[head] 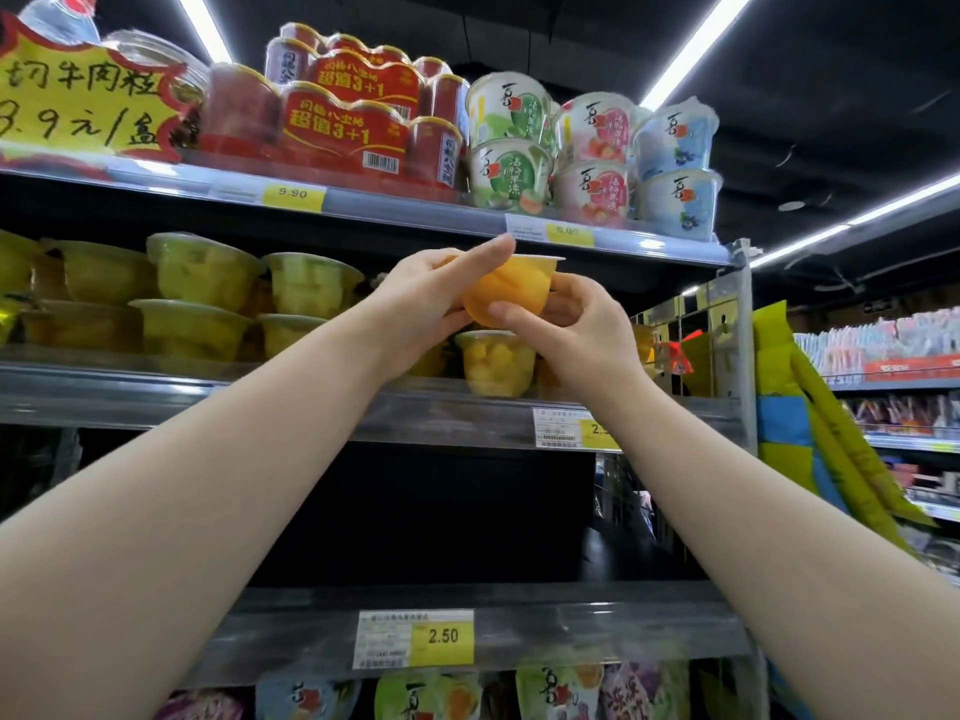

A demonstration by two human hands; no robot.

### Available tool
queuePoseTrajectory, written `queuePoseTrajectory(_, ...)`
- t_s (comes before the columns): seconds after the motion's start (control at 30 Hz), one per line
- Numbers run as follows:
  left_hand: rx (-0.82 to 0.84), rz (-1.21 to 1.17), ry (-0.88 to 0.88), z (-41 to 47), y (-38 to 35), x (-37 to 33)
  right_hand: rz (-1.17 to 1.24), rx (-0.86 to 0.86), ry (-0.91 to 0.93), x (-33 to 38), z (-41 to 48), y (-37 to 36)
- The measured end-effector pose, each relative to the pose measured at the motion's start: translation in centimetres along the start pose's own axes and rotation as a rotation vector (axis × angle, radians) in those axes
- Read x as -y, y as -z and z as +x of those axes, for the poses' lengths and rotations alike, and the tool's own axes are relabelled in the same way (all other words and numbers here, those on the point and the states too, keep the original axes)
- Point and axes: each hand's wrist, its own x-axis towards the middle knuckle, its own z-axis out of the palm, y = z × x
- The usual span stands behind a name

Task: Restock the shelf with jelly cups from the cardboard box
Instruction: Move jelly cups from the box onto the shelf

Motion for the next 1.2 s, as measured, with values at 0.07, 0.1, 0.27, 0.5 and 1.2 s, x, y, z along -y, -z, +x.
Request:
queuePoseTrajectory(0.07, -0.101, 0.091, 0.001, 0.3, 0.4, 1.0, -0.002, -0.049, -0.018, -0.7, 0.4, 0.0)
queuePoseTrajectory(0.1, -0.182, 0.205, -0.013, 0.3, 0.6, 1.8, -0.018, -0.065, -0.037, -1.1, 0.7, -0.1)
queuePoseTrajectory(0.27, -0.161, 0.649, -0.119, -1.1, 0.9, 5.0, -0.11, -0.052, -0.148, -2.7, 2.2, -1.3)
queuePoseTrajectory(0.5, -0.113, 0.761, -0.148, -1.4, 1.0, 5.1, -0.081, 0.043, -0.316, -3.0, 3.1, -3.1)
queuePoseTrajectory(1.2, -0.106, 1.043, -0.31, -2.1, -0.4, 6.5, -0.641, 0.133, 0.228, -5.3, -3.4, -1.9)
